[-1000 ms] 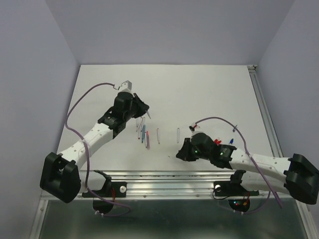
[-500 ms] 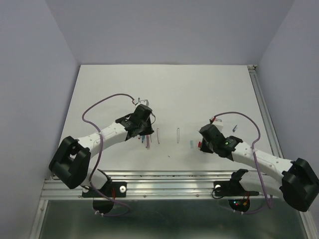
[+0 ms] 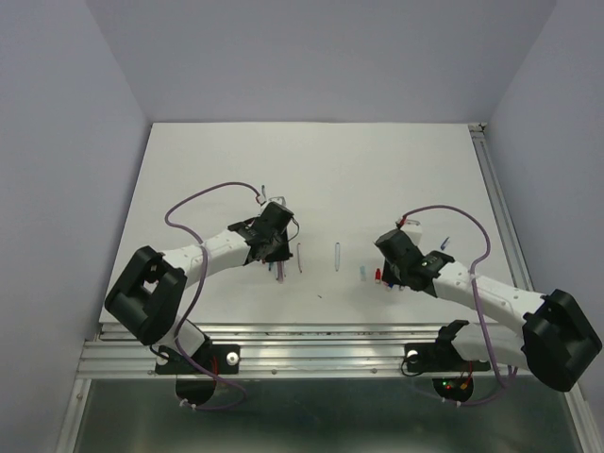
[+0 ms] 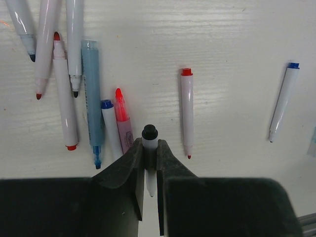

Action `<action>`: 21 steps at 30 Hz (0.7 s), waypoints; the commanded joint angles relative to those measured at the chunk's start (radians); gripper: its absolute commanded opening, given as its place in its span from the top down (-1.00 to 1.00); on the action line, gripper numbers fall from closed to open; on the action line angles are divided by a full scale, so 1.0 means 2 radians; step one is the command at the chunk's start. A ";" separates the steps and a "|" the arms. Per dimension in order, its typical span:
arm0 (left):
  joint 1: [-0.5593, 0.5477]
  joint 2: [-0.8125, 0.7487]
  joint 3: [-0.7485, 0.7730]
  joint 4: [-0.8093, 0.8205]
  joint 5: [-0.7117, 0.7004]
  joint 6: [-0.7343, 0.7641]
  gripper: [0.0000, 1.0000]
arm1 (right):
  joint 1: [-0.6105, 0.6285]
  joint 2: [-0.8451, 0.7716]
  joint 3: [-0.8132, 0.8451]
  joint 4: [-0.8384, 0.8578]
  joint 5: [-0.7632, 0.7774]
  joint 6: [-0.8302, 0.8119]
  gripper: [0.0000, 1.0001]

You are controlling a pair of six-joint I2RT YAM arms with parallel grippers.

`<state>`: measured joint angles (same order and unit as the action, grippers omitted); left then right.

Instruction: Open the pen caps

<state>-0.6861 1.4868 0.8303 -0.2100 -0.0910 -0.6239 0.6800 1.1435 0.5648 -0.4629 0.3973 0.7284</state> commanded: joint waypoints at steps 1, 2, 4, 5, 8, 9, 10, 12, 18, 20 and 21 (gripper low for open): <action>-0.002 -0.003 0.004 -0.005 -0.014 0.004 0.64 | -0.005 0.006 0.031 0.018 0.024 -0.017 0.62; -0.003 -0.002 0.004 -0.004 -0.014 0.004 0.60 | -0.006 0.013 0.032 0.017 0.025 -0.019 0.62; -0.002 0.003 0.005 -0.004 -0.013 0.003 0.57 | -0.007 0.019 0.034 0.016 0.028 -0.018 0.61; -0.003 0.004 0.007 -0.005 -0.013 0.003 0.51 | -0.008 0.022 0.036 0.015 0.029 -0.017 0.61; -0.003 0.006 0.011 -0.005 -0.011 0.003 0.28 | -0.009 0.023 0.038 0.014 0.031 -0.015 0.61; -0.003 0.003 0.012 -0.005 -0.010 0.003 0.26 | -0.009 0.021 0.037 0.014 0.031 -0.015 0.61; -0.003 0.001 0.013 -0.005 -0.010 0.003 0.15 | -0.009 0.021 0.038 0.015 0.031 -0.014 0.61; -0.003 -0.006 0.014 -0.005 -0.008 0.004 0.13 | -0.010 0.019 0.039 0.017 0.031 -0.017 0.61; -0.004 -0.041 0.016 -0.007 0.003 0.005 -0.01 | -0.012 0.024 0.041 0.017 0.033 -0.019 0.61; -0.004 -0.061 0.016 -0.007 0.007 0.005 -0.18 | -0.012 0.028 0.041 0.019 0.031 -0.018 0.60; -0.004 -0.069 0.017 -0.008 0.009 0.004 -0.38 | -0.013 0.029 0.041 0.023 0.031 -0.018 0.60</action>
<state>-0.6880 1.4498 0.8310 -0.2222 -0.0822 -0.6247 0.6647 1.1923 0.5827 -0.4564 0.4271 0.6991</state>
